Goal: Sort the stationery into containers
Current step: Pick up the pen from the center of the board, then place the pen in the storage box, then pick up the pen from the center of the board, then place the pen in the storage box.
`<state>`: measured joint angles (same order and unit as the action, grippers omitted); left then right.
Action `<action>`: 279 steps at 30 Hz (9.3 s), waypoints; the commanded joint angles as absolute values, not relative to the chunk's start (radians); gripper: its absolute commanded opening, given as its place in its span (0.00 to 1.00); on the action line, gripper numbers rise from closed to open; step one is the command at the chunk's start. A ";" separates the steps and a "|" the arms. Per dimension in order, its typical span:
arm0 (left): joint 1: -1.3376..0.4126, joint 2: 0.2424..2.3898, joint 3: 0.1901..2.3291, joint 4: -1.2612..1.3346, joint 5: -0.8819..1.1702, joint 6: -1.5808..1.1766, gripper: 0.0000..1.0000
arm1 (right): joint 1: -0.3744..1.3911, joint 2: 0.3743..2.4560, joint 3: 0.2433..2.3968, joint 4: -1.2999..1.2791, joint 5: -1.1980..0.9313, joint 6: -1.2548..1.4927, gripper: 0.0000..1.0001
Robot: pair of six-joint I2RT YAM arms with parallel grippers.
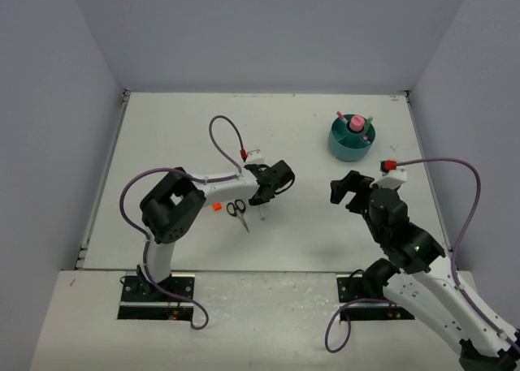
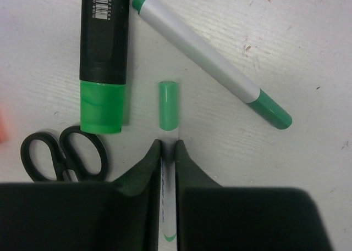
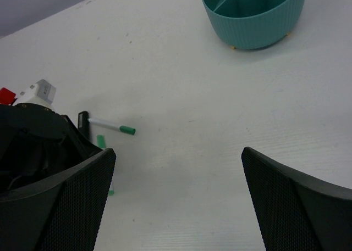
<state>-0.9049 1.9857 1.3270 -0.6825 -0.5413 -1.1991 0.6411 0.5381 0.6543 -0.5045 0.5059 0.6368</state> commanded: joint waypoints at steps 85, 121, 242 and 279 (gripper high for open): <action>-1.034 0.853 0.575 -0.176 -0.292 -0.642 1.00 | 0.206 1.810 1.581 -0.054 0.584 0.237 0.00; -1.032 1.152 0.773 -0.383 -0.558 -0.902 1.00 | 0.211 1.626 1.615 -0.295 0.535 0.327 0.67; -0.948 1.516 1.361 -0.639 -0.547 -1.460 0.05 | 0.759 0.975 0.555 0.268 -0.031 0.879 0.00; -0.942 1.087 0.855 0.198 0.409 -0.156 0.00 | 0.749 0.810 1.015 -0.614 -0.379 0.259 0.00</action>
<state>-0.9428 1.0882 0.8704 0.0691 0.2704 -0.1864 0.7479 0.8384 0.9741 -0.6365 -0.3576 0.2714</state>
